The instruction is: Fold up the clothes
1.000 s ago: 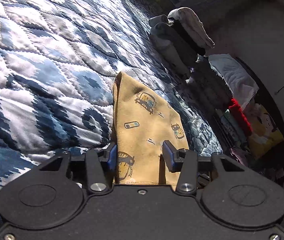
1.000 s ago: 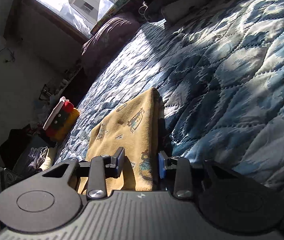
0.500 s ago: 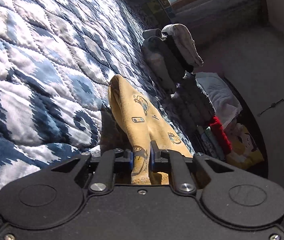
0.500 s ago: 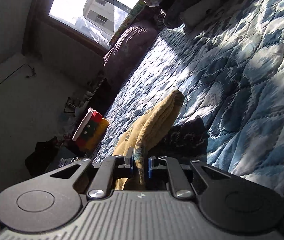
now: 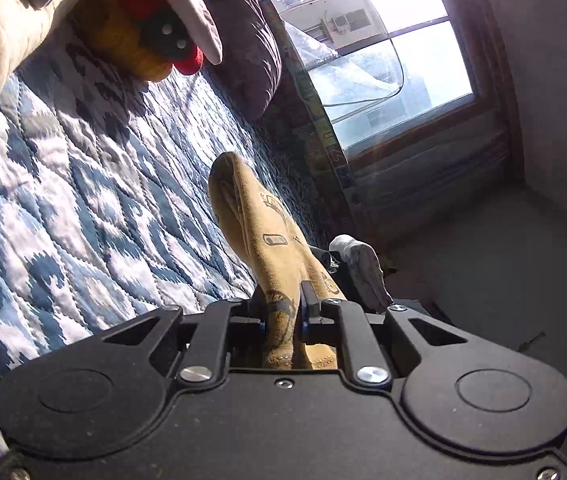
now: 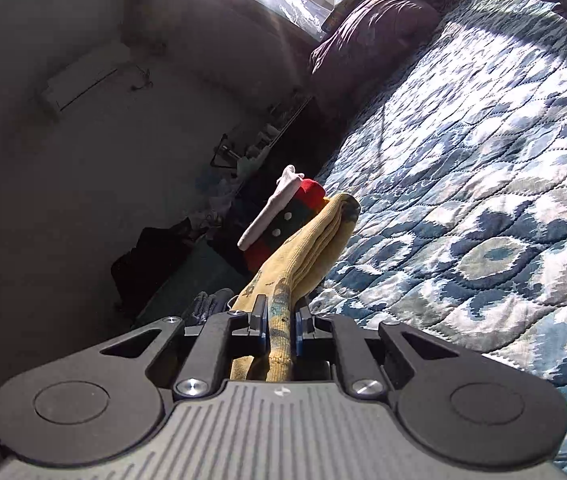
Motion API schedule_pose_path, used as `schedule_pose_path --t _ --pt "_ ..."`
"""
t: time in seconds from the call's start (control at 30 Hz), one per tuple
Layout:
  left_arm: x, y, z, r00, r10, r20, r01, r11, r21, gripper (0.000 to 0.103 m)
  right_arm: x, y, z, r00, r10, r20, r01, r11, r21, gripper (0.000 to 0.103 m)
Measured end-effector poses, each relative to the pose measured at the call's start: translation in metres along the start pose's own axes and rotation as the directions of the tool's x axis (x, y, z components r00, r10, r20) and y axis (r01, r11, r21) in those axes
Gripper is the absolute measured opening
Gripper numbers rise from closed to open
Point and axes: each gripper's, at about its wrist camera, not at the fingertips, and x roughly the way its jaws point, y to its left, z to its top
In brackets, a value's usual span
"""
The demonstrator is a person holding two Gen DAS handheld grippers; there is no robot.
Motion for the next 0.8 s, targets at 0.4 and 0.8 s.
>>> schedule_pose_path --t 0.4,0.8 --pt "0.006 -0.013 0.134 0.964 0.049 0.260 -0.044 0.999 -0.025 0.012 0.161 0.055 0.108 0.983 0.128 -0.130 -0.140 0.986 -0.088 0.014" --pt "0.071 -0.007 0.276 0.931 0.076 0.356 -0.080 0.997 -0.005 0.013 0.316 0.059 0.211 0.988 0.095 -0.125 -0.115 0.980 -0.164 0.016"
